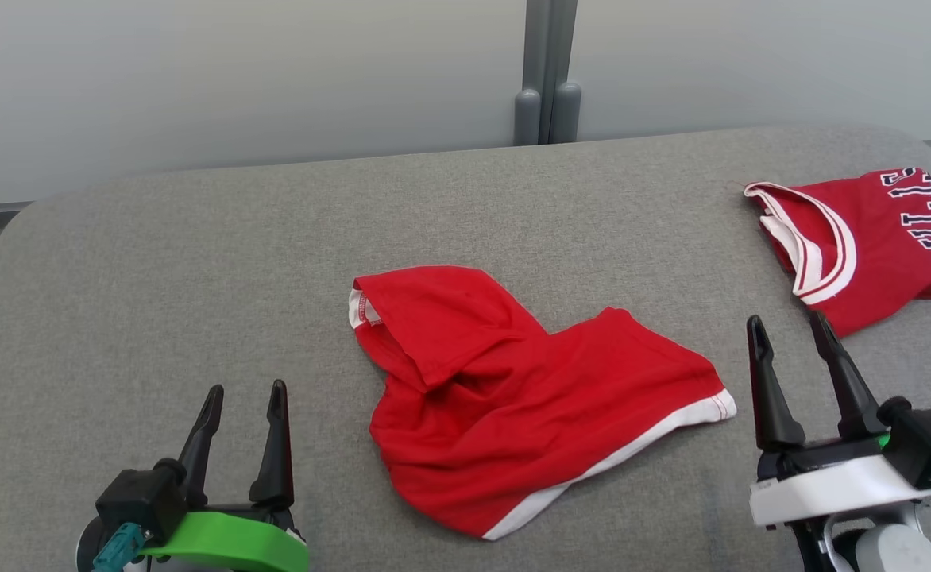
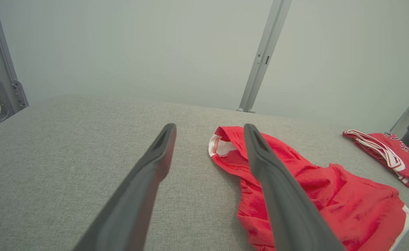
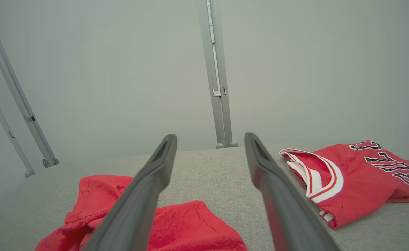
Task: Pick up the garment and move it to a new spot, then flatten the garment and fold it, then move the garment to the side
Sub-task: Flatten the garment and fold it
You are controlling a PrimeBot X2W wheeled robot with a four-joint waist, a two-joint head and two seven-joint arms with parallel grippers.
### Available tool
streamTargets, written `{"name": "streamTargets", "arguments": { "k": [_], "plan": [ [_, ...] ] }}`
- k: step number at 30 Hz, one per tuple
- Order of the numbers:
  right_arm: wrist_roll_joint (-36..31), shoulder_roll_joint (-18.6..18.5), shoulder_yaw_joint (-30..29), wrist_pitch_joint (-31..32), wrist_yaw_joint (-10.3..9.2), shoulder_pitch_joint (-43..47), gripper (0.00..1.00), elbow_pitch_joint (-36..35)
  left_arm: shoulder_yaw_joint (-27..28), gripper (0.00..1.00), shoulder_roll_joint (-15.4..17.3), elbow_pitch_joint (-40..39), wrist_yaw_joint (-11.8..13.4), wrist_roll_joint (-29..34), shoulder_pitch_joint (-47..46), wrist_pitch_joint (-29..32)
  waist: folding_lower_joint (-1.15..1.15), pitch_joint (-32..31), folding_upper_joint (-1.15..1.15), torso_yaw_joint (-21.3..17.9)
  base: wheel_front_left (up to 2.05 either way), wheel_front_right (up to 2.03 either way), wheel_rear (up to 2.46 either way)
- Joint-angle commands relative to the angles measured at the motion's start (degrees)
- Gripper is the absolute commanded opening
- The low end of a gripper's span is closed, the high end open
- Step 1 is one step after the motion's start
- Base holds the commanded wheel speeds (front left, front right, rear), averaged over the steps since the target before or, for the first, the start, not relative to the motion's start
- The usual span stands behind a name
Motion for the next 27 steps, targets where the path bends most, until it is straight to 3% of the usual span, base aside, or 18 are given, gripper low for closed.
{"name": "streamTargets", "arguments": {
  "k": [1, 23, 27],
  "plan": [
    [0.1, -0.6, 0.0, -0.2, -0.02, 1.4, 1.00, -0.3, 0.1, 1.00, 0.2, -0.2, 0.1, 0.2, 0.0, -0.4, 0.00, 0.0, 0.00, -0.1, 0.00, 0.00, 0.00],
    [-1.0, 0.7, -1.7, -0.2, -0.01, 3.7, 1.00, -2.0, 0.8, 1.00, -0.8, 0.0, -0.7, 1.4, 0.3, -0.9, 0.00, 0.3, 0.00, 0.2, 0.00, 0.00, 0.00],
    [-1.1, 0.5, -1.8, -0.2, -0.01, 3.5, 1.00, -1.5, -0.6, 1.00, -0.8, 0.3, -1.9, 0.8, 0.5, 0.3, 0.00, 0.6, 0.00, 0.1, 0.00, 0.00, 0.00]
  ]
}}
